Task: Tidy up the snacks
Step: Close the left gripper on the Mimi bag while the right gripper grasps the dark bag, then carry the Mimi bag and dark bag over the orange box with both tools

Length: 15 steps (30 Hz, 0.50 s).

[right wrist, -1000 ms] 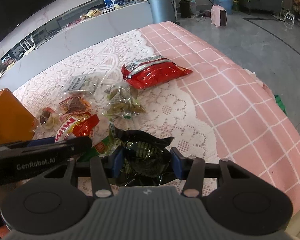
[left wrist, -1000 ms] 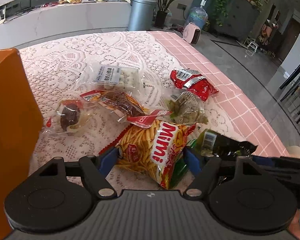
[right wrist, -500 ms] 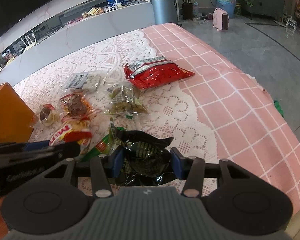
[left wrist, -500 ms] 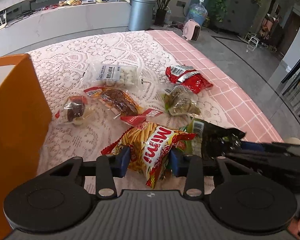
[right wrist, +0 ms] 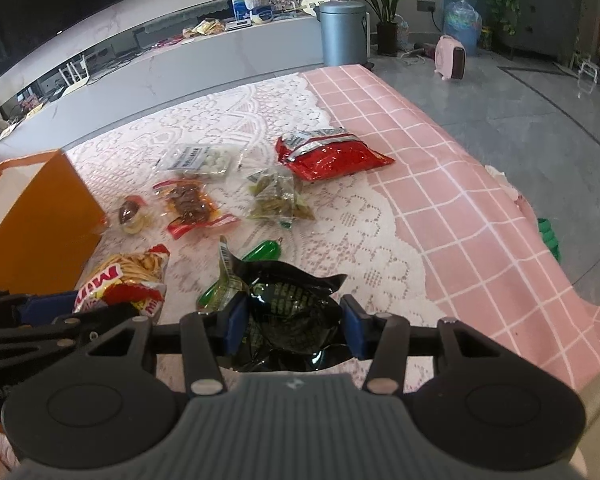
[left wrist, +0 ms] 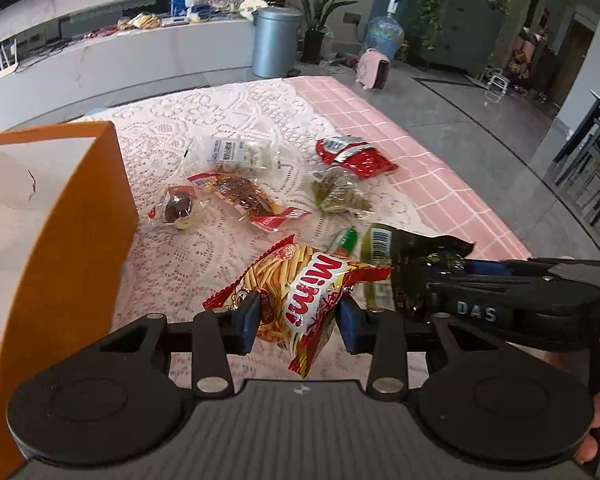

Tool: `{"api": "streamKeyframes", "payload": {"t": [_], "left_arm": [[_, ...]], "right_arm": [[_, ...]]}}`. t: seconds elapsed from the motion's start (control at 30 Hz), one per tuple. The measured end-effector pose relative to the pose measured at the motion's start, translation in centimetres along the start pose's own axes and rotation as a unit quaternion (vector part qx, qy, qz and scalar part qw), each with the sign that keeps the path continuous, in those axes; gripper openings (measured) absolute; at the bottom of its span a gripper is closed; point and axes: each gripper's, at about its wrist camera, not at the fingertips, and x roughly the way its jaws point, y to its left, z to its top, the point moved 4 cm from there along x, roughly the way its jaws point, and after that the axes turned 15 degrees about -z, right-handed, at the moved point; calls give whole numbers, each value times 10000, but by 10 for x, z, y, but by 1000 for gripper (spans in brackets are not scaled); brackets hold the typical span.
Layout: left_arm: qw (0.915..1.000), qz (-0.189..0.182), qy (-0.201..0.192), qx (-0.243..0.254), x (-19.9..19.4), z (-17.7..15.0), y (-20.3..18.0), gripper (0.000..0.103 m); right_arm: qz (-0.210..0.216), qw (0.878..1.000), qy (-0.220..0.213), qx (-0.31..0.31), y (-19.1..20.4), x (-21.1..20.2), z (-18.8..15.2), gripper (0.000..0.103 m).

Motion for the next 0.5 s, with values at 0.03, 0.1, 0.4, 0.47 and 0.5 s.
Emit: {"api": "streamKeyframes", "payload": {"t": [0.03, 0.1, 0.4, 0.47, 0.5], "left_arm": [[10000, -8, -14, 14, -3, 0, -2, 45], [10000, -25, -72, 48, -13, -2, -7, 45], [9985, -9, -509, 177, -57, 1, -17, 44], [9978, 16, -636, 177, -68, 2, -16, 44], [9973, 31, -714, 171, -74, 3, -15, 44]], "right_arm": [[-3, 10000, -23, -14, 0, -4, -1, 48], [-10, 10000, -77, -39, 1, -13, -3, 48], [-7, 9991, -369, -223, 12, -52, -8, 47], [22, 9986, -442, -276, 17, -62, -8, 47], [35, 9984, -481, -302, 19, -66, -8, 47]]}}
